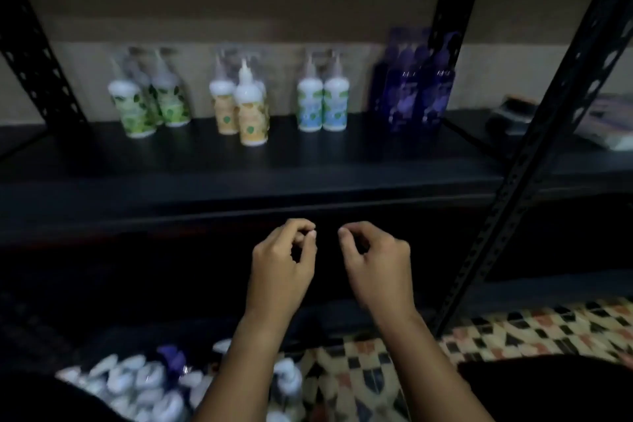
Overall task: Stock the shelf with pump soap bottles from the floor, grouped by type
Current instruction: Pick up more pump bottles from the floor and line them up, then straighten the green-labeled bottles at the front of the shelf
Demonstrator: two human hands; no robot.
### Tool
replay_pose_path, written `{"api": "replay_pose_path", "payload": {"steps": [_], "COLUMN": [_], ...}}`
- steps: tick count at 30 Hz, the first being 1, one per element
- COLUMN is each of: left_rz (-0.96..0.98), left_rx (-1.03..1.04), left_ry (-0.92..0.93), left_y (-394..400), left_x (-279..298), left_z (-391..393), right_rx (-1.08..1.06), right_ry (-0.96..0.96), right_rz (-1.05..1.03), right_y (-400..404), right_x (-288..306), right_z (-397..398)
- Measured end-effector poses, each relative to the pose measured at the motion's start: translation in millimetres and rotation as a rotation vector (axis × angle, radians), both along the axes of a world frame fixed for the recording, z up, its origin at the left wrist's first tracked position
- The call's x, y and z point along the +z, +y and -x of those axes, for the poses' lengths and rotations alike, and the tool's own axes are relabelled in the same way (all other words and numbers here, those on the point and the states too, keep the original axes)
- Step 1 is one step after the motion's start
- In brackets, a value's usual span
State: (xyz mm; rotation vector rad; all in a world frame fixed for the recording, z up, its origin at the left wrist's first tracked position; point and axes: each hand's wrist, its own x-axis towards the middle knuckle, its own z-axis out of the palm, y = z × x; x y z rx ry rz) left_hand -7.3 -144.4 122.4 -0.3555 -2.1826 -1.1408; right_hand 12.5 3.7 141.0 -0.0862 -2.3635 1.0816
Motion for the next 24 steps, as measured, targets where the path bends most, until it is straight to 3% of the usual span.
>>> {"api": "replay_pose_path", "payload": {"steps": [4, 6, 9, 12, 14, 19, 24], "left_rz": [0.098, 0.170, 0.232, 0.215, 0.257, 0.664, 0.758], "left_rx": [-0.056, -0.047, -0.049, -0.118, -0.147, -0.130, -0.056], "left_ry": [-0.536, -0.715, -0.867, -0.929, -0.961, -0.997, -1.013], "left_y": [-37.3, -49.4, -53.6, -55.1, -59.2, -68.9, -64.7], "left_x": [-105.3, -146.0, -187.8, -217.9, -233.6, -278.6, -307.3], "left_z": [-25.0, -39.5, -61.9, -74.6, -82.0, -97.4, -90.6], "right_rx": [0.112, 0.190, 0.400, 0.456, 0.468, 0.438, 0.350], "right_ry": [-0.390, -0.582, -0.837, -0.995, -1.039, -1.088, -0.949], "right_rz": [0.007, -0.055, -0.195, -0.269, -0.245, -0.237, -0.149], "right_y": [-12.4, -16.6, -24.7, -22.8, -17.6, -4.3, 3.6], "right_x": [-96.7, -140.2, -188.3, -225.4, -246.9, -289.7, -317.8], "right_z": [-28.4, -39.3, -56.3, -68.9, -71.7, -80.5, -88.0]}}
